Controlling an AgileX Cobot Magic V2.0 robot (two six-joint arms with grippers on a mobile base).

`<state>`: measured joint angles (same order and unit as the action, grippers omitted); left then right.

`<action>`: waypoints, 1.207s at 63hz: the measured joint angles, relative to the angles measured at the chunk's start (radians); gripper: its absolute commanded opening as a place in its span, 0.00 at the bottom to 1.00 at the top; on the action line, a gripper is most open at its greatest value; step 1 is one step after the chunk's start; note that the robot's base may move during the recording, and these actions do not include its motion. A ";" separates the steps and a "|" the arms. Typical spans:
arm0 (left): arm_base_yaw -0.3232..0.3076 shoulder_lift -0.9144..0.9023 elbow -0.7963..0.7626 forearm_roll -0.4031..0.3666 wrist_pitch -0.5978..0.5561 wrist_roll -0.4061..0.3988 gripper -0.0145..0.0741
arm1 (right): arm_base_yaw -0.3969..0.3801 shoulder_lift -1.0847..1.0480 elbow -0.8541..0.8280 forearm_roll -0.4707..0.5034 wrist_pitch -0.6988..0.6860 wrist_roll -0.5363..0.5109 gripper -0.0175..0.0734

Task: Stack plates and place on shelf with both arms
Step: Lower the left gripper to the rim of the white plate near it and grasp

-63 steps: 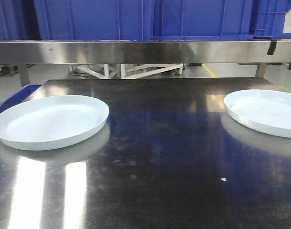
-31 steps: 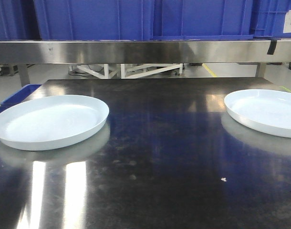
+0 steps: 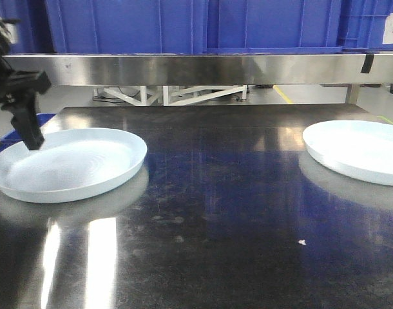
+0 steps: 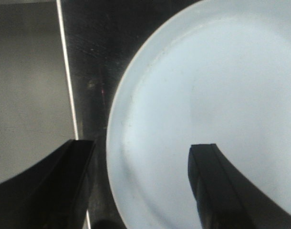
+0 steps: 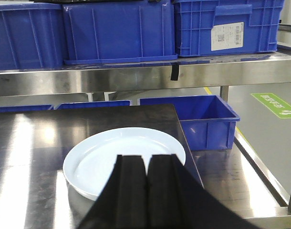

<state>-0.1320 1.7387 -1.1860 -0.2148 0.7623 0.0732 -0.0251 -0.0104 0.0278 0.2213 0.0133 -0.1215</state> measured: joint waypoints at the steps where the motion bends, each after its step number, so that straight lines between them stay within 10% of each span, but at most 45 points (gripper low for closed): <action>1: 0.000 0.004 -0.001 0.000 -0.002 0.000 0.70 | 0.000 0.000 0.000 0.000 0.000 0.000 0.26; 21: 0.000 0.034 -0.002 0.006 -0.011 0.000 0.66 | 0.000 0.000 0.000 0.000 0.000 0.000 0.26; 40: 0.000 0.036 -0.003 0.007 -0.003 0.000 0.25 | 0.000 0.000 0.000 0.000 0.000 0.000 0.26; 76: 0.000 0.026 -0.083 -0.013 0.065 0.000 0.26 | 0.000 0.000 0.000 0.000 0.000 0.000 0.26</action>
<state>-0.1320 1.7645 -1.2693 -0.2275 0.8270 0.0732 -0.0251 -0.0104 0.0278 0.2213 0.0133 -0.1215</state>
